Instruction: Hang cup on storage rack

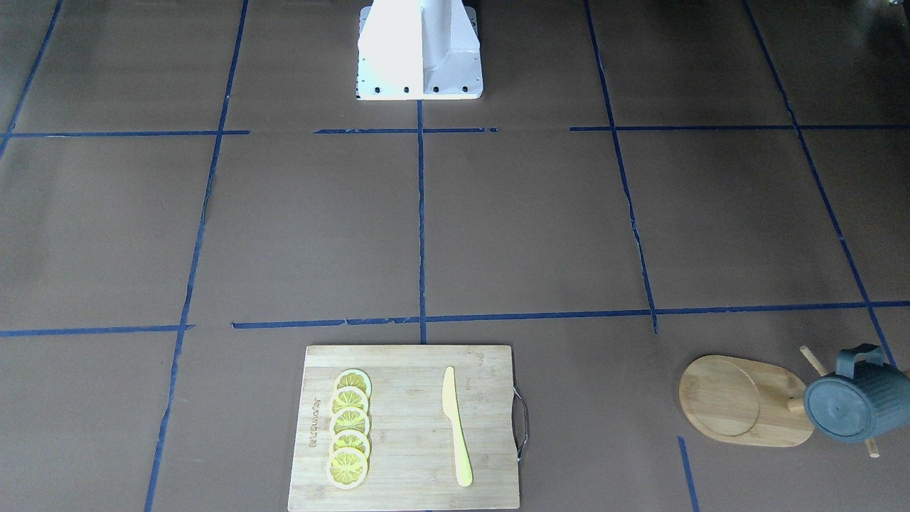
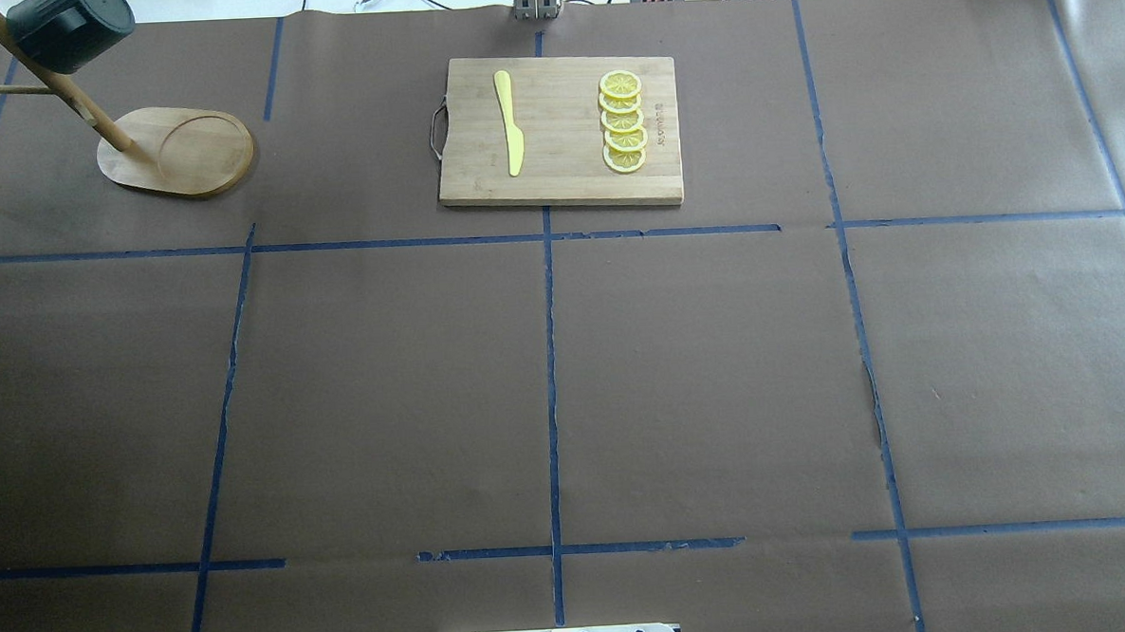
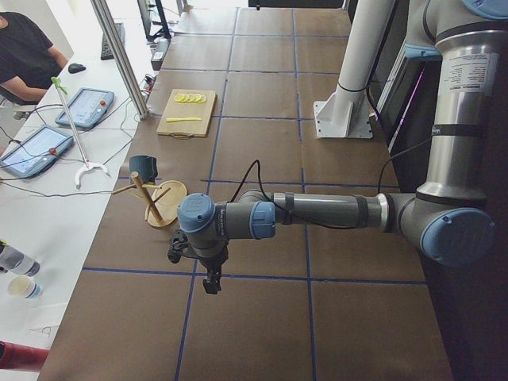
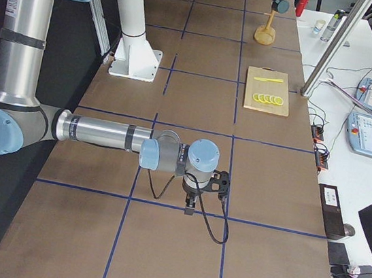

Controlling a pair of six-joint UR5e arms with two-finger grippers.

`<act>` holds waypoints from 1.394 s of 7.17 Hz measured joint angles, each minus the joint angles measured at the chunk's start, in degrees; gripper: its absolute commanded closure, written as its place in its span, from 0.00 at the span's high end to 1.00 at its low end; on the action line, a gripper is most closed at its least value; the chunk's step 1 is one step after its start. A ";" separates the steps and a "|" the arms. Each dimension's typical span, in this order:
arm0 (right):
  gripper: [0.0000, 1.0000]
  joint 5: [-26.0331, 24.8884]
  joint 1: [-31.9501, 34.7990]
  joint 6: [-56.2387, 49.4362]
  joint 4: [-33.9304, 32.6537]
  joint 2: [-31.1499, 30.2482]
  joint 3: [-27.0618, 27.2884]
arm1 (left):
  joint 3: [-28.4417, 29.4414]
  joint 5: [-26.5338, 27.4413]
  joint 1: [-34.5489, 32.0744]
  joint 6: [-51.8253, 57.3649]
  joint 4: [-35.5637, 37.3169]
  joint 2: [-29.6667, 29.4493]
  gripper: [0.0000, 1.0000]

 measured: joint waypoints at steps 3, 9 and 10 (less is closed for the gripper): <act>1.00 -0.10 0.01 -0.20 -0.30 0.34 -0.08 | -0.46 0.01 0.05 0.36 -0.18 -0.27 1.00; 1.00 0.04 1.38 -7.84 -2.80 0.51 -0.15 | -0.70 0.01 0.08 0.35 -0.19 0.06 1.00; 1.00 0.11 1.61 -8.59 -2.91 0.47 -0.21 | -0.68 0.02 0.07 0.35 -0.19 0.08 1.00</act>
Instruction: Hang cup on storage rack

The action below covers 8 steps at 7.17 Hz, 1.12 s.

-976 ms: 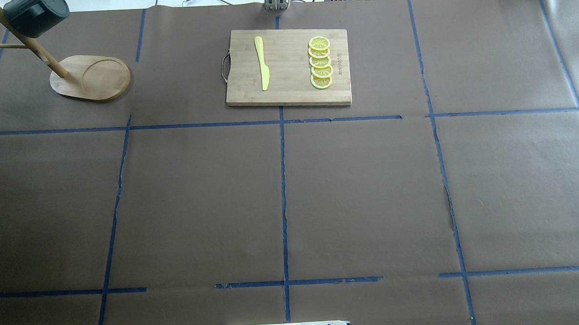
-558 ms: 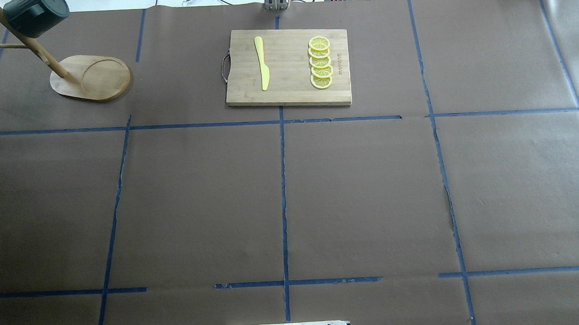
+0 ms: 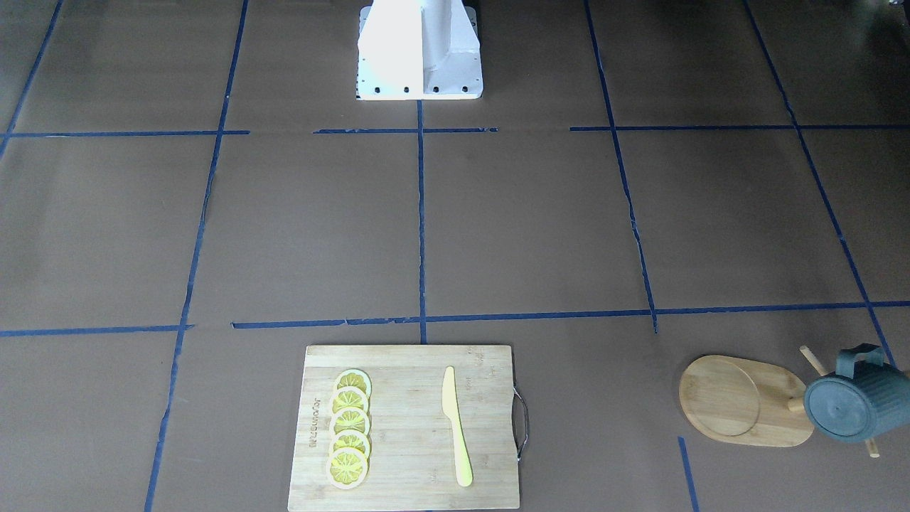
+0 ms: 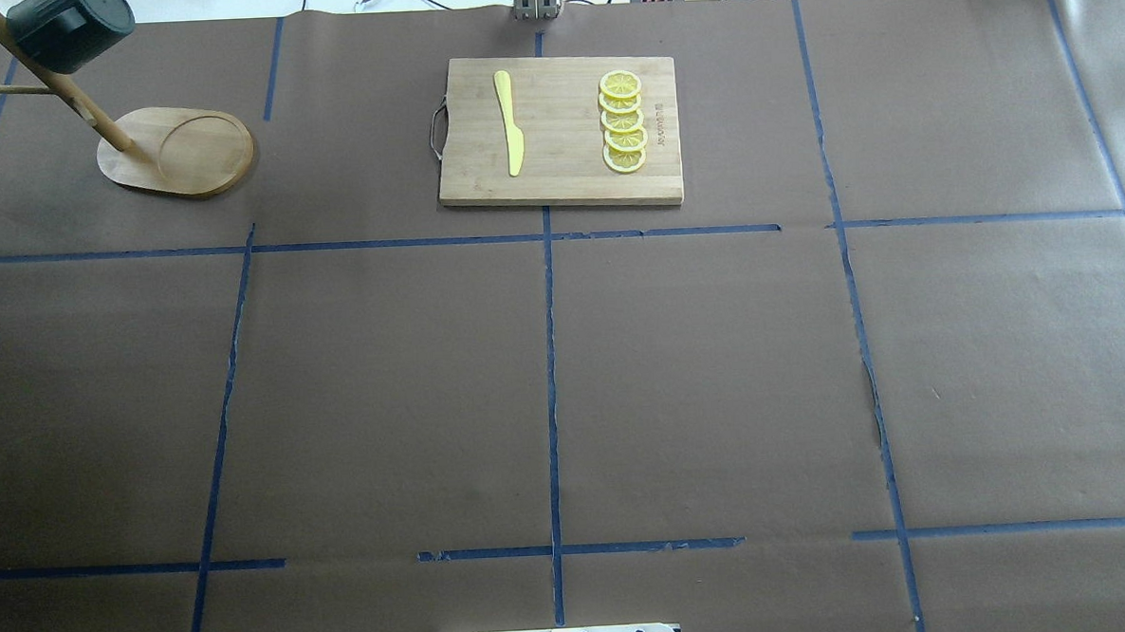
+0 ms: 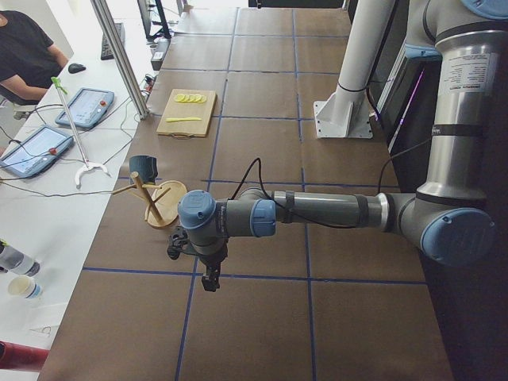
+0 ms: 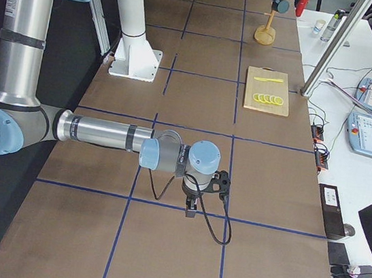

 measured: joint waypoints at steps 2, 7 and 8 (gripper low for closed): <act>1.00 0.10 0.22 -1.16 -0.14 -0.07 -0.07 | 0.05 0.06 -0.01 0.00 0.00 0.01 1.00; 1.00 -0.59 2.02 -6.24 -5.44 1.94 -0.06 | -0.29 0.01 -0.06 0.06 -0.02 0.02 1.00; 1.00 -1.09 2.05 -6.26 -5.49 1.92 -0.08 | -0.41 -0.02 -0.07 0.03 -0.04 0.00 1.00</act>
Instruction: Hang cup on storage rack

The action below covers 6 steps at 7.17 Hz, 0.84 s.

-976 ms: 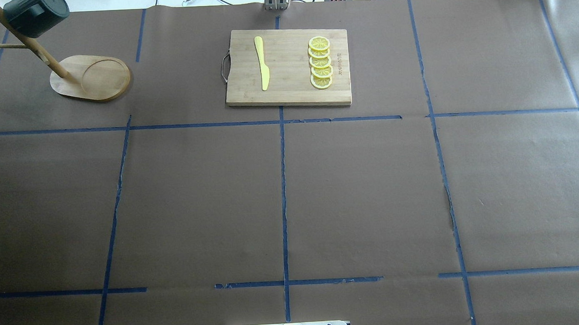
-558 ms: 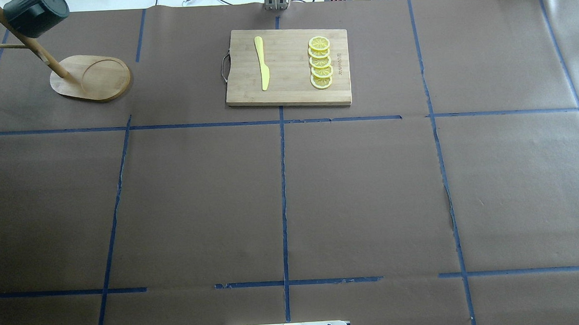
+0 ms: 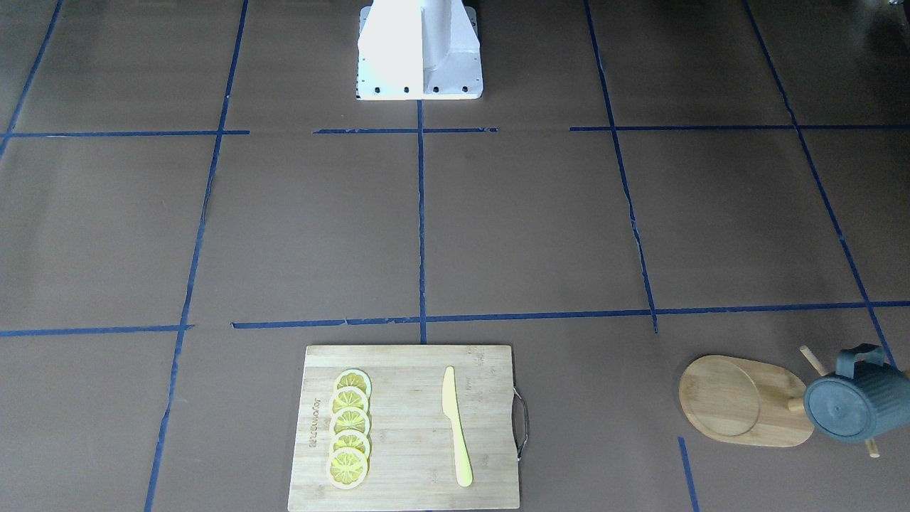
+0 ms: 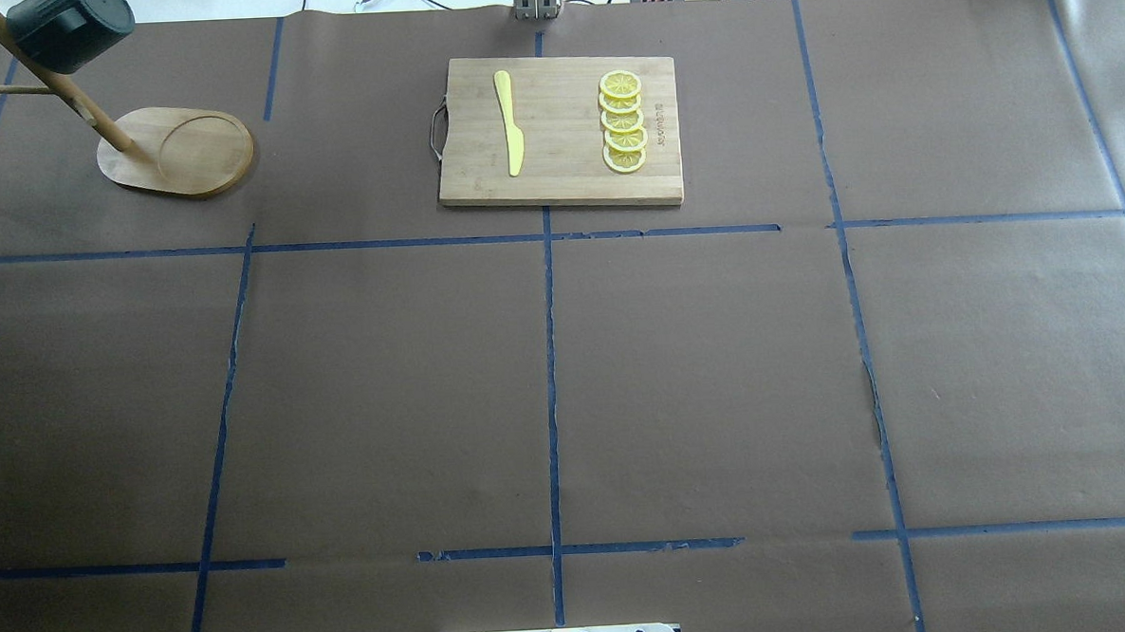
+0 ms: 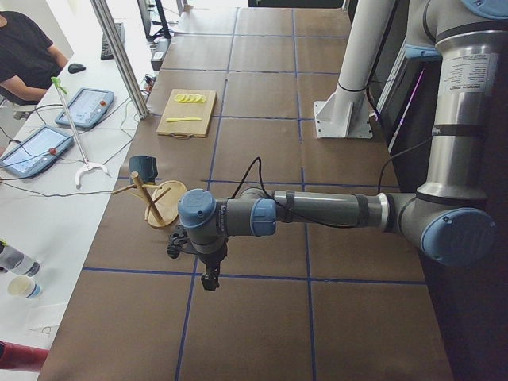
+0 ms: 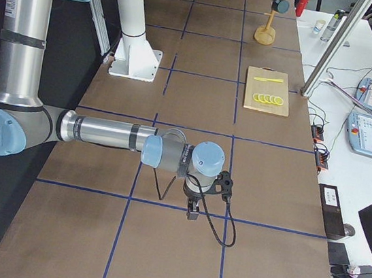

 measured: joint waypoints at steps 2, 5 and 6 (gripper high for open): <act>1.00 -0.43 0.03 0.20 0.00 -0.15 0.04 | -1.00 -3.27 -0.07 -0.31 0.65 0.10 1.00; 1.00 -0.47 0.04 0.51 0.07 -0.32 0.01 | -1.57 -7.52 -0.22 -1.32 1.38 0.35 1.00; 1.00 -0.45 0.04 0.57 0.07 -0.38 0.00 | -1.67 -6.17 -0.21 -2.95 1.34 0.31 1.00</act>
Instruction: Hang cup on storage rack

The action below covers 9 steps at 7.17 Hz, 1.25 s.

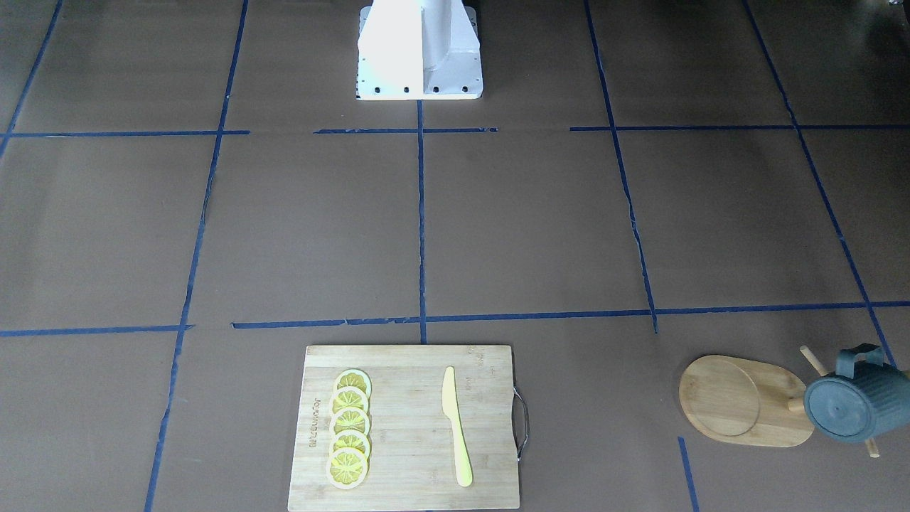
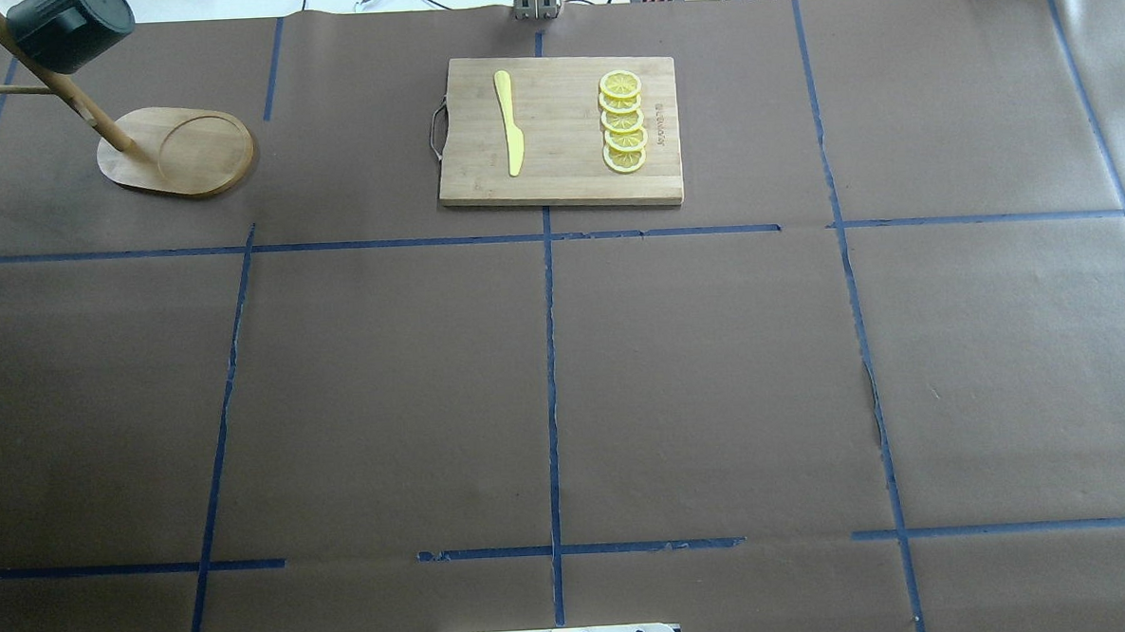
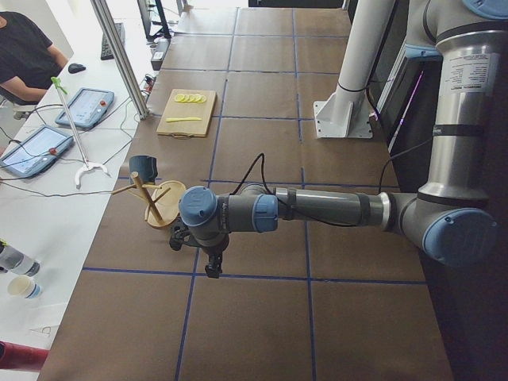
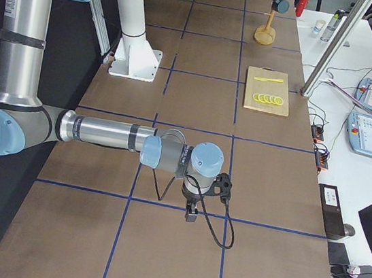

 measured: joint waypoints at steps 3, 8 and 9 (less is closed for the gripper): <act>1.00 0.10 0.00 0.12 0.08 -0.14 0.11 | -0.55 2.56 0.02 -2.61 -0.34 -0.10 1.00; 1.00 0.39 0.00 0.21 0.00 -0.26 0.13 | -0.74 2.58 0.01 -2.52 -0.35 -0.03 1.00; 1.00 0.38 0.00 0.25 0.02 -0.27 0.16 | -0.77 2.57 0.00 -2.52 -0.34 -0.03 1.00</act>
